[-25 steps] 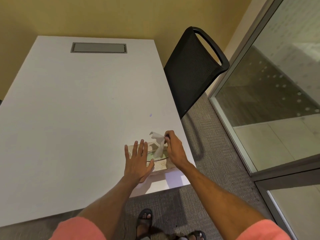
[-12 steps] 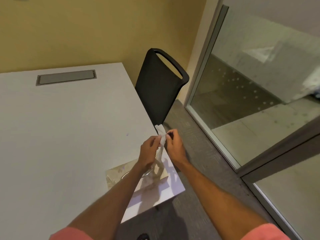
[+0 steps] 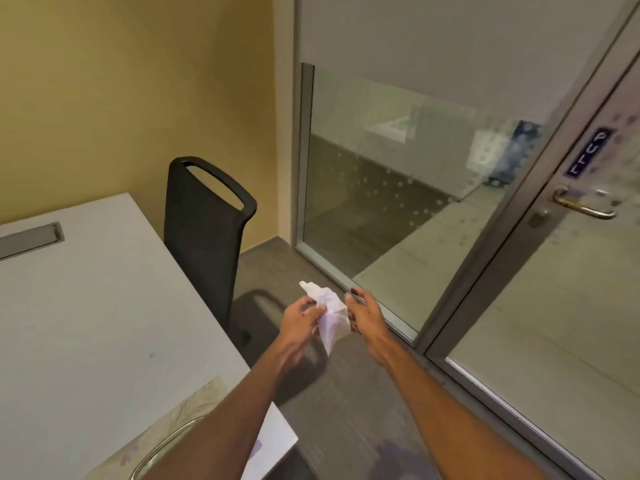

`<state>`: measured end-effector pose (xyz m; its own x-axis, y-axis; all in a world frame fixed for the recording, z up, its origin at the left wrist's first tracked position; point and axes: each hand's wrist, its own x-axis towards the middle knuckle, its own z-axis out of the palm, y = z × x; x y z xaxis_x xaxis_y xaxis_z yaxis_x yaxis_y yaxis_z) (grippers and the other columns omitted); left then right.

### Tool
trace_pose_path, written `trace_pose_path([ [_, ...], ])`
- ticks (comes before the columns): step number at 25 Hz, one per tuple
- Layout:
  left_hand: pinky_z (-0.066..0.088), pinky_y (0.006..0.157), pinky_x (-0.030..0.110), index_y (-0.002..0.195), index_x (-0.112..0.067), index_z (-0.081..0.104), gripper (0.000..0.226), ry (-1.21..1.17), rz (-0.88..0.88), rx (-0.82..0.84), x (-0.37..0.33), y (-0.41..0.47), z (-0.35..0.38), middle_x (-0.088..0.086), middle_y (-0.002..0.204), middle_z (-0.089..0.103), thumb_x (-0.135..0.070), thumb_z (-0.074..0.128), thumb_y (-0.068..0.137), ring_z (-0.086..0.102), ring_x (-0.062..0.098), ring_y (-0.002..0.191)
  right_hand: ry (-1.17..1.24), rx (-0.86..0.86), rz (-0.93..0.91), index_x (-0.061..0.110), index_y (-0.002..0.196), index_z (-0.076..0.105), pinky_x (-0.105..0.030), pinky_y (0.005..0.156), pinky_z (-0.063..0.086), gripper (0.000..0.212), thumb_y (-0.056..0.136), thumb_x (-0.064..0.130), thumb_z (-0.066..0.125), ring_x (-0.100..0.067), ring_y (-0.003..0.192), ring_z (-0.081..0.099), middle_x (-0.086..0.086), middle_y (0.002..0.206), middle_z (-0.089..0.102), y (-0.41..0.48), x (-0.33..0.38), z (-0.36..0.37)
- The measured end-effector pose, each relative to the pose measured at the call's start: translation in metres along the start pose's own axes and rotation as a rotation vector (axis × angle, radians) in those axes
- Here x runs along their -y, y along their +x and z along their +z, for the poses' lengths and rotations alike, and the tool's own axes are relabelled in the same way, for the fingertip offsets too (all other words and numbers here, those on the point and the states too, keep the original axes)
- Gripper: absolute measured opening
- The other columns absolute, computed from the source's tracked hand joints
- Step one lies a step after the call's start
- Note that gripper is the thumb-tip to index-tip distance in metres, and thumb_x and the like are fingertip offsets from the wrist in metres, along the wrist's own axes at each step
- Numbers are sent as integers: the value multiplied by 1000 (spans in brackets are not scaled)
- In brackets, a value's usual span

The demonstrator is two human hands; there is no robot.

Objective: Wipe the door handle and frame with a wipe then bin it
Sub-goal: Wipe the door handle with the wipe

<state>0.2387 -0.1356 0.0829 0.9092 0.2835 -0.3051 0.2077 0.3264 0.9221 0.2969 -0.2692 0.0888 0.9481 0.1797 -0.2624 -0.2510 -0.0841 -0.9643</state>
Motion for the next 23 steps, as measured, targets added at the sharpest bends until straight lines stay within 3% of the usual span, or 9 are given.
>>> trace_pose_path([
  [2,59,85,47,104,-9,65,10,-18,-20,64,-5,13,38,13,104,71,-5,59,96,71,27,91,40,57,29,24,122,54,-22,55,54,28,95,21,59,-10,70,67,-4,93,71,12,5,-41],
  [5,60,63,29,113,-13,63,20,21,7,96,-8,36,92,0,96,74,-5,61,94,74,12,79,62,96,-73,28,120,56,-34,69,58,39,89,8,66,-15,76,70,-4,83,73,32,11,-97],
  [9,61,73,38,151,-12,29,77,66,-15,166,-7,68,164,19,109,71,4,68,87,72,23,84,26,10,-147,15,101,68,-31,70,56,27,83,-6,67,-20,79,66,-13,88,69,62,23,-168],
  [11,61,74,37,156,-21,13,105,108,6,214,-5,81,196,20,105,68,13,73,77,70,23,84,-27,-20,-167,8,96,71,-27,71,53,23,81,-9,67,-19,77,63,-11,86,66,76,28,-202],
  [12,61,74,36,155,-25,16,108,167,46,241,-3,87,211,19,103,66,17,73,74,69,22,83,-59,-32,-170,2,99,70,-22,70,54,24,79,-12,67,-15,75,64,-9,84,67,82,31,-218],
  [15,56,72,28,130,-11,57,59,411,230,236,-5,106,250,14,94,63,13,71,78,63,23,81,-149,-81,-178,-9,102,67,-14,66,52,28,76,-18,67,1,63,62,-2,77,64,100,42,-256],
  [17,45,67,11,105,-4,72,24,584,372,217,-6,122,273,3,85,61,2,73,82,57,18,77,-189,-129,-212,-1,92,71,-18,68,50,18,78,-11,69,-4,66,60,0,74,64,110,49,-274],
  [20,40,73,15,92,-12,74,9,736,464,255,-10,147,297,-5,91,52,-10,76,83,52,8,83,-255,-246,-270,14,86,73,-26,75,46,12,80,4,73,-12,79,57,-2,87,64,128,54,-295],
  [23,46,84,29,91,-12,68,8,625,385,340,-13,178,320,0,102,62,-6,71,87,60,14,96,-187,-300,-247,10,89,70,-29,83,47,9,84,3,69,-16,87,58,-11,95,64,151,61,-310],
])
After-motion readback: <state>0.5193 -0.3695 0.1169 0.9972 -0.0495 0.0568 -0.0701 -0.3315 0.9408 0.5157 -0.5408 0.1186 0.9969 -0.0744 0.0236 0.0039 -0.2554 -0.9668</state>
